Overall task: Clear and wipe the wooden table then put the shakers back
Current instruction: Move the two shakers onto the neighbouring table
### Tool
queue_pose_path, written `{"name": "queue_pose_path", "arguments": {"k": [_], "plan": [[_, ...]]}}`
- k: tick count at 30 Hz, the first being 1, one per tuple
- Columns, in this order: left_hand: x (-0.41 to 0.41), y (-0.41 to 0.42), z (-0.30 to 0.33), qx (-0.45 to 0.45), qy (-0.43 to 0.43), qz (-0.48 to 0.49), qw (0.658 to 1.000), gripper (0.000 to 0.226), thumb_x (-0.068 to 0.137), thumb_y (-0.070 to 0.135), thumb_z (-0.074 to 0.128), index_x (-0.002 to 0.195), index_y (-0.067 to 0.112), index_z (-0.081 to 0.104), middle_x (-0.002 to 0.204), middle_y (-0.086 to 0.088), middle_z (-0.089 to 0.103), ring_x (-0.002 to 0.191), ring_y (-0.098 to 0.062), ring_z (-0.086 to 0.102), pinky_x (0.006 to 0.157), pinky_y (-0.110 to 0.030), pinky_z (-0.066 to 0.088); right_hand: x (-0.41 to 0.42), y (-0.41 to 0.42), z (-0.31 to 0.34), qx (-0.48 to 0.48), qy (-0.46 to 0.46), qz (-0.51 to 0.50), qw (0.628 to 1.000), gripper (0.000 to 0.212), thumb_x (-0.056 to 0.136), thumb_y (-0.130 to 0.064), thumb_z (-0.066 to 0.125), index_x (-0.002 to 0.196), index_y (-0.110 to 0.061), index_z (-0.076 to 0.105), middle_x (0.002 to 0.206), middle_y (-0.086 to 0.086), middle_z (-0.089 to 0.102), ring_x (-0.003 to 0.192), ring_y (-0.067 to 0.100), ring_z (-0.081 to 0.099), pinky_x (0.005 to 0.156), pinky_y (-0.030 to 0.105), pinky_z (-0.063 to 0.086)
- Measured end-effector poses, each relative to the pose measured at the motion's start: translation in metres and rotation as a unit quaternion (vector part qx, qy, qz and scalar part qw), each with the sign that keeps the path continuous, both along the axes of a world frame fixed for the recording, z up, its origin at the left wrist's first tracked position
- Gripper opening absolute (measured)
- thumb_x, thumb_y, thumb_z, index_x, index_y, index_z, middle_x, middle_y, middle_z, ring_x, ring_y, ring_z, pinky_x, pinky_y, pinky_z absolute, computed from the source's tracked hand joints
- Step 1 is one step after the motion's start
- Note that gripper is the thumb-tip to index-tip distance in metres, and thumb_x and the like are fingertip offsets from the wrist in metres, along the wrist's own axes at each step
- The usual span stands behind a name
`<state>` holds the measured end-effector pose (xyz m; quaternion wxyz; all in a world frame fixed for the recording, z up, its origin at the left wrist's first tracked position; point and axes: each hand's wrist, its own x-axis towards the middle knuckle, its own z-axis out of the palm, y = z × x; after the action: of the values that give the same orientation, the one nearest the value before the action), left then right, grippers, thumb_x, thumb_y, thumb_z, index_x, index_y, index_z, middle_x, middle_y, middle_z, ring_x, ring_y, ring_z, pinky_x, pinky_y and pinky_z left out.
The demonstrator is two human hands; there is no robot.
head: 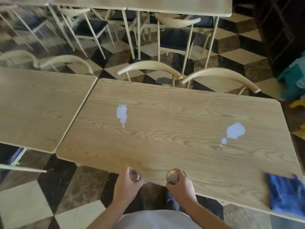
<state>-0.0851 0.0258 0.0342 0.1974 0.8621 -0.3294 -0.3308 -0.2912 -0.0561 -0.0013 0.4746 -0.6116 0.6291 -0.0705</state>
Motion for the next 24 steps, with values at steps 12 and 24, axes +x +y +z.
{"name": "queue_pose_path", "arguments": {"k": [12, 24], "plan": [[0.117, 0.078, -0.009, -0.012, 0.033, 0.13, 0.991, 0.047, 0.078, 0.027, 0.083, 0.091, 0.032, 0.038, 0.085, 0.004, 0.062, 0.071, -0.007, 0.063, 0.053, -0.018, 0.046, 0.125, 0.041, 0.002, 0.019, 0.036, 0.141, 0.989, 0.04, 0.071, -0.049, 0.066, 0.102, -0.046, 0.042, 0.091, -0.016, 0.058, 0.077, 0.004, 0.058, 0.06, 0.023, 0.047], [0.242, 0.208, 0.002, -0.063, -0.016, 0.249, 0.966, 0.049, 0.075, 0.036, 0.086, 0.103, 0.038, 0.046, 0.087, 0.026, 0.054, 0.076, 0.0, 0.058, 0.06, -0.004, 0.036, 0.288, 0.122, -0.003, 0.043, 0.077, 0.318, 0.944, 0.052, 0.069, -0.035, 0.071, 0.11, -0.046, 0.041, 0.105, -0.012, 0.054, 0.086, 0.007, 0.055, 0.068, 0.024, 0.048]]}}
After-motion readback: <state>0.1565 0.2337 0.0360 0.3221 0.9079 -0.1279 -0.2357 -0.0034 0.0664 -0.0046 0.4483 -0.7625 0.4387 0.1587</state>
